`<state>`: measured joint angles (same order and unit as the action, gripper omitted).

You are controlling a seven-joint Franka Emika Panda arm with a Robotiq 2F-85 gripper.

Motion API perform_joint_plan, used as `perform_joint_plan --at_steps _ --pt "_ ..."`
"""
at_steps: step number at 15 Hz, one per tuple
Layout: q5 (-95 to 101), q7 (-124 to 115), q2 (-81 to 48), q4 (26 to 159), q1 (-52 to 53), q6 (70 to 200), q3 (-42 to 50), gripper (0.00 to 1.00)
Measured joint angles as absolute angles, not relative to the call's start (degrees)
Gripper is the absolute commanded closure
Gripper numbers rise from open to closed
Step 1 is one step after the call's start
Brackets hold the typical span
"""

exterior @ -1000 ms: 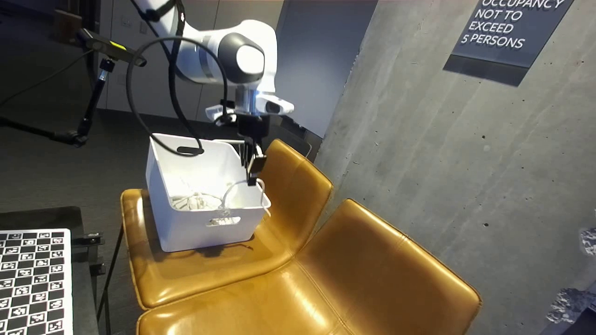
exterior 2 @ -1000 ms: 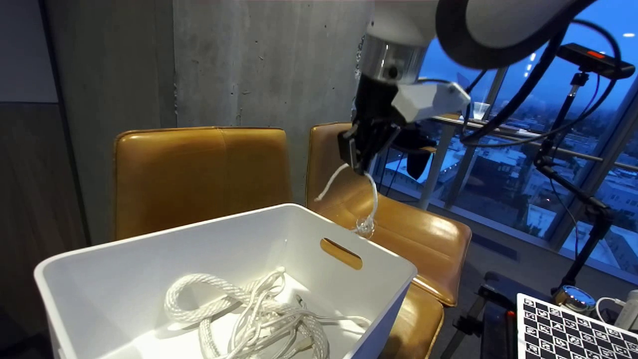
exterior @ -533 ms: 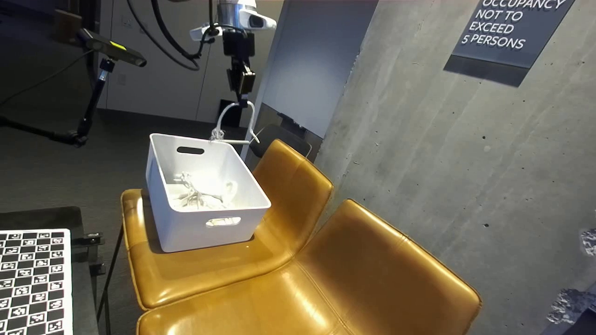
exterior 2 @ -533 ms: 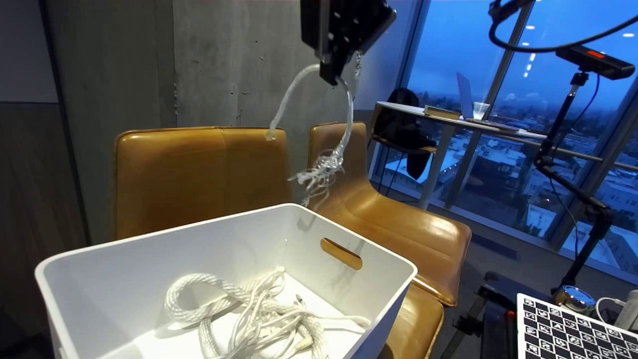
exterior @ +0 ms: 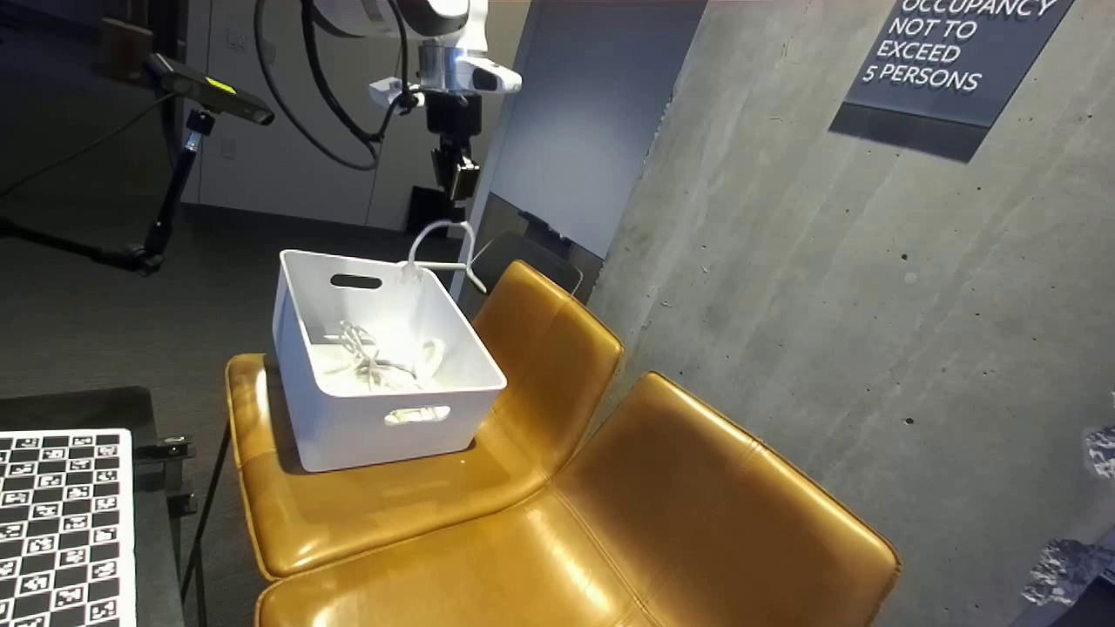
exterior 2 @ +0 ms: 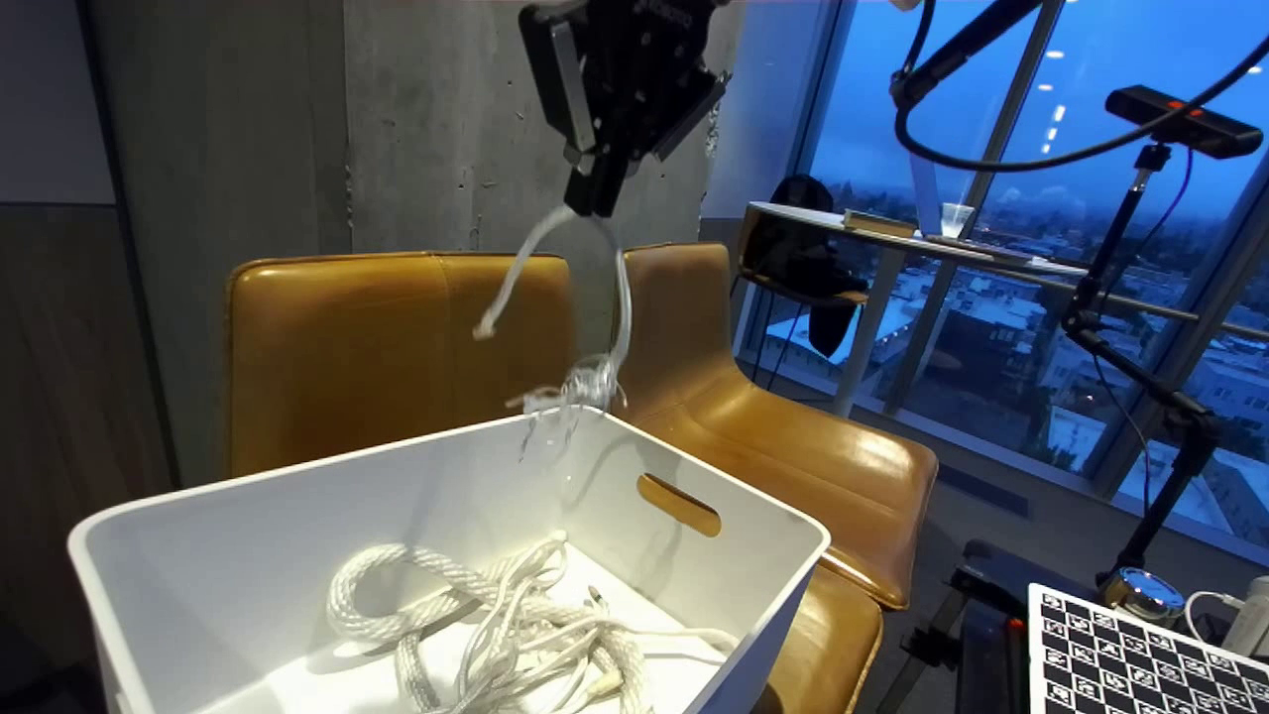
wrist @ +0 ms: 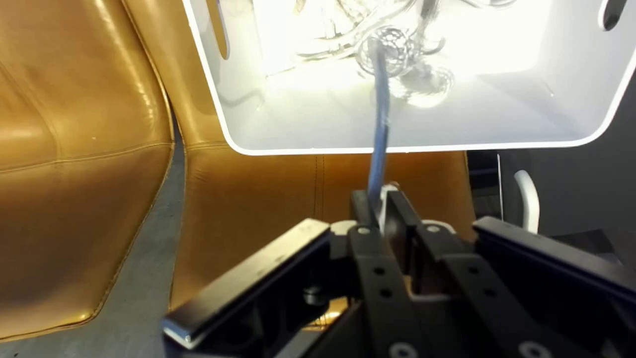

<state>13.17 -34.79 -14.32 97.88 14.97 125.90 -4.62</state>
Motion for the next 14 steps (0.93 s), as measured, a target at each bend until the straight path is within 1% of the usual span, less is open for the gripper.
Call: perform_joint_plan --at_steps 7,8,9,10,11,14 --pt "13.14 -36.19 -16.02 100.32 16.64 125.86 -4.80 0.03" --pt "13.20 -36.49 -16.13 100.69 16.72 125.78 -4.80 0.00" --pt "13.32 -36.90 -16.22 101.02 16.74 125.70 -4.80 0.00" --pt "13.48 -37.45 -16.37 101.20 16.73 125.49 -4.76 0.05" --pt "13.81 -38.28 -16.49 101.35 16.73 125.25 -4.67 0.00" --pt "14.16 -39.24 -16.58 101.74 16.72 125.13 -4.49 0.00"
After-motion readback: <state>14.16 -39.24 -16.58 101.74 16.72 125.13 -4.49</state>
